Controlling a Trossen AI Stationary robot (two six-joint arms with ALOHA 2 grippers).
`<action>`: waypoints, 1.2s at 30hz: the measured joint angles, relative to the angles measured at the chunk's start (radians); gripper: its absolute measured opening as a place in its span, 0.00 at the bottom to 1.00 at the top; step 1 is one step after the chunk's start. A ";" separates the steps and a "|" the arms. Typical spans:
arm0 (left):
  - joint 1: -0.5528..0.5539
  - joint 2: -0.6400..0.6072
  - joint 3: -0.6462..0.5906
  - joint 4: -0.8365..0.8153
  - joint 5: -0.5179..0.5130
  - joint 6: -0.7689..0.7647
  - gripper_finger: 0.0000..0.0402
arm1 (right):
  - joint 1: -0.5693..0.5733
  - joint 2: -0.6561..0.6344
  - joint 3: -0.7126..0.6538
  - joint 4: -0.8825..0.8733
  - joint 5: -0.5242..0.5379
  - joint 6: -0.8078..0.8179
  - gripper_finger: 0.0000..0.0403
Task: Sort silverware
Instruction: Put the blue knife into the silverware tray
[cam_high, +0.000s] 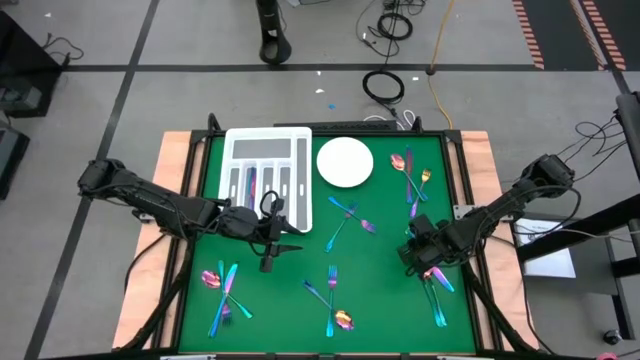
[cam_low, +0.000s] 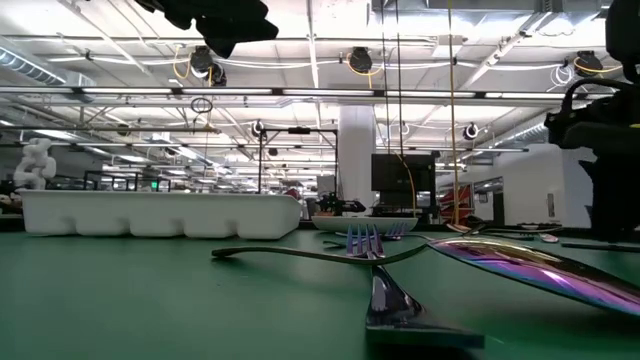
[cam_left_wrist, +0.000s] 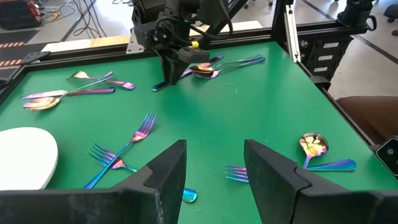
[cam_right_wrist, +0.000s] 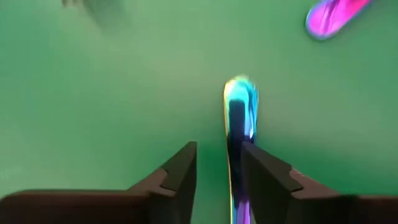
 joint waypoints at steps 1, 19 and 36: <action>0.000 0.000 0.000 0.000 0.000 -0.001 0.41 | 0.005 0.000 0.000 -0.001 -0.013 -0.003 0.31; 0.000 0.000 0.000 0.001 0.000 -0.005 0.41 | 0.071 0.130 0.008 0.000 0.000 0.052 0.33; 0.000 0.000 0.000 0.001 0.000 -0.005 0.41 | 0.071 0.132 0.007 -0.058 0.003 0.134 0.03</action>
